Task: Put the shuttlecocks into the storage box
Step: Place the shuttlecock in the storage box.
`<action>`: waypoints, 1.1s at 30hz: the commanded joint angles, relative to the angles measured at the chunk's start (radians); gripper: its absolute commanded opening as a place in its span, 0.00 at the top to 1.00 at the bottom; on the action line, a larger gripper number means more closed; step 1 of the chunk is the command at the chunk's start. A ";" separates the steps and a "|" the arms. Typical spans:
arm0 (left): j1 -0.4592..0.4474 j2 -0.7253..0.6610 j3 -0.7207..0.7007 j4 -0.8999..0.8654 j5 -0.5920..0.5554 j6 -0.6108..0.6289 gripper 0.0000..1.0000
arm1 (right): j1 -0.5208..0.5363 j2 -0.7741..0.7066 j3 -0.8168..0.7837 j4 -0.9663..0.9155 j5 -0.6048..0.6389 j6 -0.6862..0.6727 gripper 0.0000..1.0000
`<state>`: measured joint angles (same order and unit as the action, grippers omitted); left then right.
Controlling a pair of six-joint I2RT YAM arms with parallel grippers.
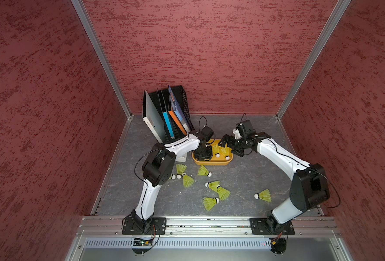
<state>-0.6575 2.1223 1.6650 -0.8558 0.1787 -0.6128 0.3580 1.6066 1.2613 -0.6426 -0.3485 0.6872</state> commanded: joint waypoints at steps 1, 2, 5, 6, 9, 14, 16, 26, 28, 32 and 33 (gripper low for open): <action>-0.005 0.002 0.027 -0.011 -0.024 0.009 0.63 | -0.004 -0.019 -0.011 0.020 -0.007 -0.010 0.02; -0.007 0.002 0.026 -0.009 -0.028 0.010 0.64 | -0.004 -0.020 -0.012 0.021 -0.007 -0.009 0.02; -0.006 0.008 0.042 -0.015 -0.042 0.017 0.65 | -0.004 -0.021 -0.014 0.021 -0.007 -0.009 0.02; -0.007 0.010 0.049 -0.018 -0.045 0.021 0.66 | -0.004 -0.022 -0.014 0.021 -0.009 -0.009 0.02; -0.005 0.020 0.068 -0.025 -0.048 0.028 0.66 | -0.004 -0.024 -0.017 0.021 -0.009 -0.009 0.02; -0.004 0.031 0.082 -0.028 -0.042 0.030 0.66 | -0.003 -0.027 -0.022 0.022 -0.010 -0.009 0.02; -0.004 0.030 0.082 -0.031 -0.043 0.031 0.66 | -0.004 -0.028 -0.023 0.023 -0.008 -0.009 0.02; -0.013 -0.005 0.068 -0.049 -0.063 0.039 0.59 | -0.005 -0.034 -0.023 0.024 -0.006 -0.005 0.02; -0.017 -0.012 0.069 -0.058 -0.070 0.041 0.55 | -0.004 -0.037 -0.025 0.023 -0.006 -0.006 0.02; -0.025 -0.030 0.061 -0.070 -0.078 0.036 0.45 | -0.004 -0.041 -0.025 0.018 -0.004 -0.009 0.01; -0.027 -0.038 0.058 -0.069 -0.079 0.036 0.43 | -0.004 -0.045 -0.026 0.016 -0.002 -0.010 0.02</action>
<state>-0.6754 2.1273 1.7298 -0.9089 0.1200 -0.5827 0.3580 1.5959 1.2465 -0.6395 -0.3492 0.6872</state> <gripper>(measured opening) 0.562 0.984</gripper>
